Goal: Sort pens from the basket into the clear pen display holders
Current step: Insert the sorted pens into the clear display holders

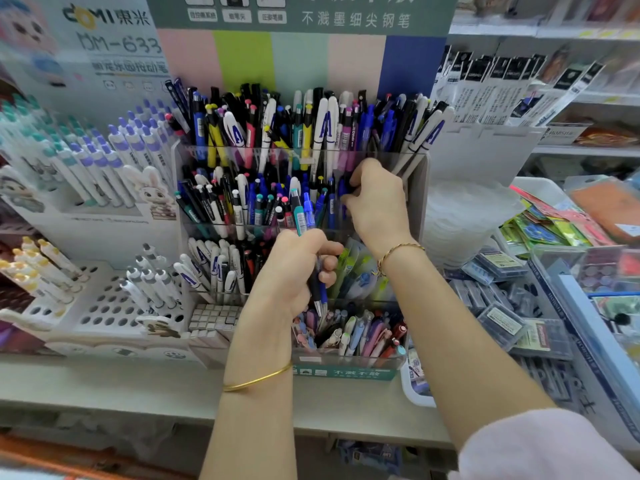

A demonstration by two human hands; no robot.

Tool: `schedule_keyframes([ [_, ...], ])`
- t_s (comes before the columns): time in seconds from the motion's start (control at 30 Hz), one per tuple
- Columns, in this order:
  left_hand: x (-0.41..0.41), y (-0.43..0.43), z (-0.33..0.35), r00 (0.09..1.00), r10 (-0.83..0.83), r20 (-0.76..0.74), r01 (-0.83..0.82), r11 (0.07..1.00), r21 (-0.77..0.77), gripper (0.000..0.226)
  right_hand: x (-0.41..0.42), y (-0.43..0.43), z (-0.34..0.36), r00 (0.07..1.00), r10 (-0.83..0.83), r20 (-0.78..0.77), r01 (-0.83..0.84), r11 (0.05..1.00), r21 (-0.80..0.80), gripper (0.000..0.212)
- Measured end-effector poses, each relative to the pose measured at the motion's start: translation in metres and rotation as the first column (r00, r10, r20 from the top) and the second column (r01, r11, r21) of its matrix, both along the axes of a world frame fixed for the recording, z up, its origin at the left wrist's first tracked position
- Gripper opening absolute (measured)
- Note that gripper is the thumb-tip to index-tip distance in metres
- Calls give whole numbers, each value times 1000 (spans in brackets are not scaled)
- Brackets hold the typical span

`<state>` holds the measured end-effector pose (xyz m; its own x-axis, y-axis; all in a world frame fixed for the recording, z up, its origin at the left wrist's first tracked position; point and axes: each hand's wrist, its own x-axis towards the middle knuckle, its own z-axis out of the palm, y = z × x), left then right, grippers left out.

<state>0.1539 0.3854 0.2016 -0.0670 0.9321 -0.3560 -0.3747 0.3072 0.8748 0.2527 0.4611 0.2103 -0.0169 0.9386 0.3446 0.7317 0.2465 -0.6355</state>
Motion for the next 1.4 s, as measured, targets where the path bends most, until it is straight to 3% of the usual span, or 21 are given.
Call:
schedule_keyframes([
  [0.13, -1, 0, -2, 1000, 6, -28, -5, 1000, 28, 13, 6, -4, -1, 999, -26, -26, 27, 999, 28, 15],
  [0.23, -2, 1, -3, 999, 3, -39, -1, 998, 56, 17, 11, -10, 2, 984, 8, -177, -4, 1000, 22, 13],
  [0.3, -1, 3, -4, 999, -18, -36, 21, 997, 75, 22, 14, -18, 11, 949, 92, -301, -116, 991, -63, 8],
  [0.4, -1, 6, -6, 996, -58, -67, 66, 992, 112, 32, 17, -26, 20, 922, 272, -277, -336, 916, -219, 14],
  [0.47, 0, 6, -6, 994, -69, -83, 80, 987, 138, 35, 17, -29, 21, 901, 328, -285, -396, 889, -228, 4],
  [0.57, 2, 5, -4, 995, -59, -83, 71, 986, 152, 26, 16, -22, 20, 878, 224, -423, -303, 944, -130, 4],
  [0.7, -3, 7, -8, 995, 18, -98, -8, 995, 101, 25, 16, -11, 21, 836, 55, -546, 12, 993, 118, 12],
  [0.87, -7, 5, -8, 992, 18, -126, -8, 997, 82, 10, 11, -11, 18, 923, 31, -384, 97, 946, 310, 6],
  [0.93, -7, 4, -9, 988, 7, -151, 7, 995, 96, 1, 7, -9, 13, 965, 42, -261, 18, 975, 222, 14],
  [1.03, -8, 5, -10, 989, 2, -147, 14, 994, 111, 12, 2, -10, 5, 996, 36, -76, -31, 997, 69, 24],
  [1.23, -7, 4, -11, 993, -7, -119, 20, 994, 103, 15, -1, -10, -3, 985, 34, 172, -30, 999, -22, 21],
  [1.3, -6, 4, -10, 990, -14, -140, 30, 993, 114, 13, 3, -12, -4, 991, 26, 133, -27, 1000, 9, 19],
  [1.4, -4, 4, -9, 979, -35, -199, 62, 989, 134, 15, 9, -21, 1, 995, 56, -87, -50, 996, 69, 14],
])
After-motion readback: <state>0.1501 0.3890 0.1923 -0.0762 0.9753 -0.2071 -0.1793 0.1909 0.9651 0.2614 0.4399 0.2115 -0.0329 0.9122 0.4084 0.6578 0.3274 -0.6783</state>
